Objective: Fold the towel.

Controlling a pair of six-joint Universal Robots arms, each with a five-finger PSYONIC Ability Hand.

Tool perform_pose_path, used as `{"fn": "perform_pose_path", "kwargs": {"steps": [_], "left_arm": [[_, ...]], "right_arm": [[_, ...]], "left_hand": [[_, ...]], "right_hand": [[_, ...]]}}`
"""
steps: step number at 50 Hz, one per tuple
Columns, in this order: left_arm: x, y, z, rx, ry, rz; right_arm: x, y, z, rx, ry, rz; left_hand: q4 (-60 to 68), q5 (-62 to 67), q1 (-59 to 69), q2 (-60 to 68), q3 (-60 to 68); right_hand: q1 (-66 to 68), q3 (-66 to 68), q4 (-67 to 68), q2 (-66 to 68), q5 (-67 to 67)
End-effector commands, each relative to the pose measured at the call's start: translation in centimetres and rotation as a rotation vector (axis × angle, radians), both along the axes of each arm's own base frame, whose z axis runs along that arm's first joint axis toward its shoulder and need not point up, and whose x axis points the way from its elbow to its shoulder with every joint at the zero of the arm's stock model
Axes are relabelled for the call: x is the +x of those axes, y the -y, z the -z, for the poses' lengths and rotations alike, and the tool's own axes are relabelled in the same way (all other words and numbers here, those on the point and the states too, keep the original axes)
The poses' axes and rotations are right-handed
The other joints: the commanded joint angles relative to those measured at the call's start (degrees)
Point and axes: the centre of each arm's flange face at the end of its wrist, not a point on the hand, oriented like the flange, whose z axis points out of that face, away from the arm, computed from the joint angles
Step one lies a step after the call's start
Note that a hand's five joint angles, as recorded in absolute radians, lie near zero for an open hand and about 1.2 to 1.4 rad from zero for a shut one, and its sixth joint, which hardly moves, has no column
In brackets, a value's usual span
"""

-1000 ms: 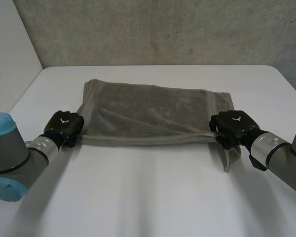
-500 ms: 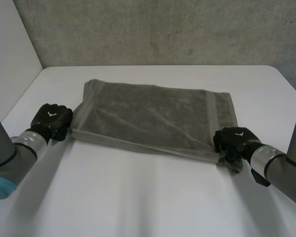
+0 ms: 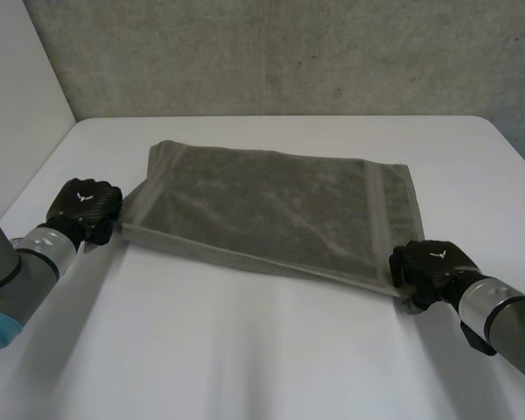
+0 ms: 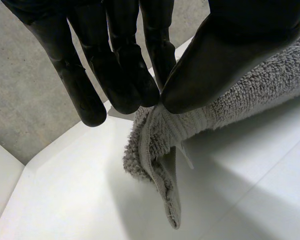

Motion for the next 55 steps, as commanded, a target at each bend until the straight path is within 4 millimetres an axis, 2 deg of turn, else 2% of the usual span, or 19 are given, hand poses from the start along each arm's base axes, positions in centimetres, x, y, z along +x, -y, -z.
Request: {"fn": "perform_pose_path", "kwargs": {"steps": [1,2,3,7,9,10,11,12,13,14,15,17,20,22,25,34,40,48,55], "left_arm": [[0.0,0.0,0.0,-0.001,0.001,0.002],[0.0,0.0,0.0,0.0,0.0,0.001],[0.0,0.1,-0.1,-0.002,0.0,0.0],[0.0,0.1,-0.4,-0.009,-0.001,0.001],[0.2,0.2,-1.9,-0.047,-0.004,-0.003],[0.2,0.2,-1.9,-0.047,-0.004,-0.003],[0.3,0.1,-3.2,-0.075,-0.007,-0.007],[0.3,0.1,-3.2,-0.076,-0.007,-0.007],[0.3,-0.2,-4.5,-0.102,-0.009,-0.005],[0.3,-0.4,-5.8,-0.13,-0.013,-0.006],[0.3,-0.4,-5.8,-0.131,-0.013,-0.006],[0.3,-1.1,-8.7,-0.187,-0.036,-0.006],[0.3,-1.6,-10.2,-0.215,-0.055,-0.005],[0.2,-2.7,-12.7,-0.257,-0.096,0.018],[-0.1,-3.8,-13.9,-0.263,-0.12,0.058],[0.6,-6.2,-14.5,-0.201,-0.118,0.082],[1.2,-6.9,-15.2,-0.208,-0.121,0.09],[2.0,-5.6,-14.5,-0.196,-0.116,0.09],[0.8,-1.5,-10.0,-0.091,-0.124,0.143]], "right_arm": [[-0.1,0.9,0.0,-0.077,-0.021,-0.004],[-0.1,0.9,0.0,-0.077,-0.021,-0.004],[-0.4,1.3,-0.3,-0.096,-0.031,0.004],[-0.9,2.1,-1.1,-0.131,-0.04,0.008],[-0.9,2.7,-3.8,-0.218,-0.037,0.011],[-0.9,2.7,-3.8,-0.219,-0.037,0.011],[-0.8,2.5,-5.9,-0.277,-0.027,0.011],[-0.8,2.3,-8.0,-0.332,-0.02,0.01],[-0.8,2.3,-8.0,-0.332,-0.02,0.01],[-0.8,2.0,-9.7,-0.375,-0.013,0.007],[-0.8,2.0,-9.8,-0.376,-0.013,0.007],[-0.8,1.9,-12.5,-0.419,-0.005,-0.006],[-0.9,1.6,-14.3,-0.393,-0.004,-0.026],[-1.3,1.8,-15.2,-0.383,-0.007,-0.026],[-2.3,2.0,-16.2,-0.356,-0.038,-0.023],[-3.5,1.1,-16.5,-0.277,-0.135,-0.084],[-3.8,0.5,-18.1,-0.314,-0.123,-0.094],[-4.5,2.0,-17.8,-0.317,-0.11,-0.1],[-4.4,6.6,-14.5,-0.242,-0.095,-0.12]], "left_hand": [[1.73,3.08,4.46,2.61,2.44],[2.56,3.92,5.29,3.45,3.27],[4.04,5.4,6.77,4.93,4.76],[4.06,5.42,6.79,4.95,4.77],[4.06,5.42,6.79,4.95,4.77],[4.06,5.42,6.79,4.95,4.77],[4.06,5.42,6.79,4.95,4.77],[4.06,5.42,6.79,4.95,4.77],[4.06,5.42,6.79,4.95,4.77],[4.06,5.42,6.79,4.95,4.77],[4.06,5.42,6.79,4.95,4.77],[4.06,5.42,6.79,4.95,4.77],[4.06,5.42,6.79,4.95,4.77],[4.06,5.42,6.79,4.95,4.77],[4.06,5.42,6.79,4.95,4.77],[4.06,5.42,6.79,4.95,4.77],[4.06,5.42,6.79,4.95,4.77],[4.06,5.42,6.79,4.95,4.77],[4.06,5.42,6.79,4.95,4.77]], "right_hand": [[14.69,14.44,13.69,13.6,14.85],[14.77,14.52,13.76,13.67,14.92],[26.43,26.17,25.42,25.33,26.58],[30.86,30.61,29.85,29.76,31.01],[30.86,30.61,29.85,29.76,31.01],[30.86,30.61,29.85,29.76,31.01],[30.86,30.61,29.85,29.76,31.01],[30.86,30.61,29.85,29.76,31.01],[30.86,30.61,29.85,29.76,31.01],[30.86,30.61,29.85,29.76,31.01],[30.86,30.61,29.85,29.76,31.01],[30.86,30.61,29.85,29.76,31.01],[30.86,30.61,29.85,29.76,31.01],[30.86,30.61,29.85,29.76,31.01],[30.86,30.61,29.85,29.76,31.01],[30.86,30.61,29.85,29.76,31.01],[30.86,30.61,29.85,29.76,31.01],[30.86,30.61,29.85,29.76,31.01],[30.86,30.61,29.85,29.76,31.01]]}}
